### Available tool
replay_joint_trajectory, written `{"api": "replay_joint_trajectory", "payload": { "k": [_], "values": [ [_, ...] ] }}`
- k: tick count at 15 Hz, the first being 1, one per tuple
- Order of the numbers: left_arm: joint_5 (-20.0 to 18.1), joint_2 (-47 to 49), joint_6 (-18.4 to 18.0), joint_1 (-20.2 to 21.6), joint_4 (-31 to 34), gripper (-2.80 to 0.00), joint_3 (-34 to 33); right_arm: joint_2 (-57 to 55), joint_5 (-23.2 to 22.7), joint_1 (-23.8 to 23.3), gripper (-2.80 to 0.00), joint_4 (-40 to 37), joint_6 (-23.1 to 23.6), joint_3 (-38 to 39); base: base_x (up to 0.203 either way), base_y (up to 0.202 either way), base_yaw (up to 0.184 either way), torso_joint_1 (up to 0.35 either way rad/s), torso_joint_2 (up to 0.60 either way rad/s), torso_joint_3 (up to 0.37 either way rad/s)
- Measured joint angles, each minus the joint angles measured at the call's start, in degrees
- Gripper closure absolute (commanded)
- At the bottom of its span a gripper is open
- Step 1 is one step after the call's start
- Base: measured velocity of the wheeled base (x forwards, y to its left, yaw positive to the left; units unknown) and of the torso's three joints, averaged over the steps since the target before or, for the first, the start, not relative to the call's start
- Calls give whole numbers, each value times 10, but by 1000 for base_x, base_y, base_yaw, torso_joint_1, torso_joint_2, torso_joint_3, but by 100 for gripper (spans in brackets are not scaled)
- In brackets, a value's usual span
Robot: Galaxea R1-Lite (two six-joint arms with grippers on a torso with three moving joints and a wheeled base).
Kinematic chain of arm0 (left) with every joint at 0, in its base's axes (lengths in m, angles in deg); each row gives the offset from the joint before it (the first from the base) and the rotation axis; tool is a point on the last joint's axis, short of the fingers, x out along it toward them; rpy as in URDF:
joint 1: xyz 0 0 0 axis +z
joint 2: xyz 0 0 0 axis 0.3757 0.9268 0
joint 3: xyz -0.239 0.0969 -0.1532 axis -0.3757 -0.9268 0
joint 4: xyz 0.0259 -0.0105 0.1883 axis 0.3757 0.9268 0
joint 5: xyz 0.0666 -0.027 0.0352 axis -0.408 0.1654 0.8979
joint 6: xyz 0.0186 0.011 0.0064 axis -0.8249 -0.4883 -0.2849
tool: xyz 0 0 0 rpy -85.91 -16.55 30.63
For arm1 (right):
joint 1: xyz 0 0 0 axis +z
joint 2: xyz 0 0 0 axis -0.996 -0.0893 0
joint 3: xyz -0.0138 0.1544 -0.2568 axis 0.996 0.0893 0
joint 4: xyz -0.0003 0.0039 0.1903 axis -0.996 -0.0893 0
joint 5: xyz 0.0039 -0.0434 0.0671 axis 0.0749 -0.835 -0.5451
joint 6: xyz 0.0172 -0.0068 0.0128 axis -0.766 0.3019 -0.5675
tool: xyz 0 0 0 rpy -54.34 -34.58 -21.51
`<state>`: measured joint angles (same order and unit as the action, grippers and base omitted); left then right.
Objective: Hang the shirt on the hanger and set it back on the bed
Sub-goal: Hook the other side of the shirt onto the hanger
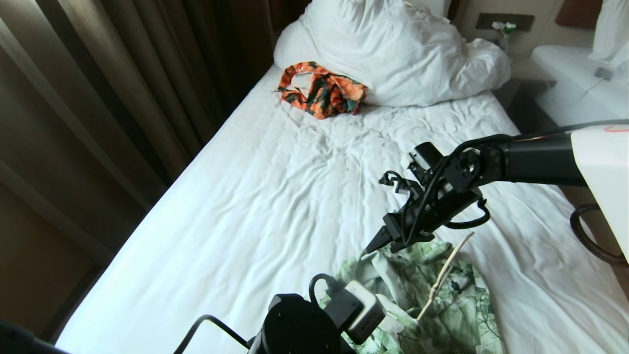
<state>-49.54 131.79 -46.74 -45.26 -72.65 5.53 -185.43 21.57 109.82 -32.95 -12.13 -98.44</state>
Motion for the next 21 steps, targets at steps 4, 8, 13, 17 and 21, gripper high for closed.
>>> {"api": "replay_joint_trajectory", "payload": {
  "k": [4,8,13,17,21],
  "values": [
    [0,0,0,0,0,0,1,1,26,5,0,1,33,15,0,0,0,0,0,0],
    [1,0,0,0,0,0,3,-8,64,12,0,2,49,15,0,0,0,0,0,0],
    [3,0,-2,0,0,0,3,-3,65,14,0,2,43,16,0,0,0,0,0,0],
    [8,-2,-4,0,0,0,6,11,65,1,0,2,20,23,0,0,0,0,0,0],
    [24,-35,-7,2,4,0,11,15,60,-40,0,33,-74,23,0,0,0,0,0,0]
  ]
}}
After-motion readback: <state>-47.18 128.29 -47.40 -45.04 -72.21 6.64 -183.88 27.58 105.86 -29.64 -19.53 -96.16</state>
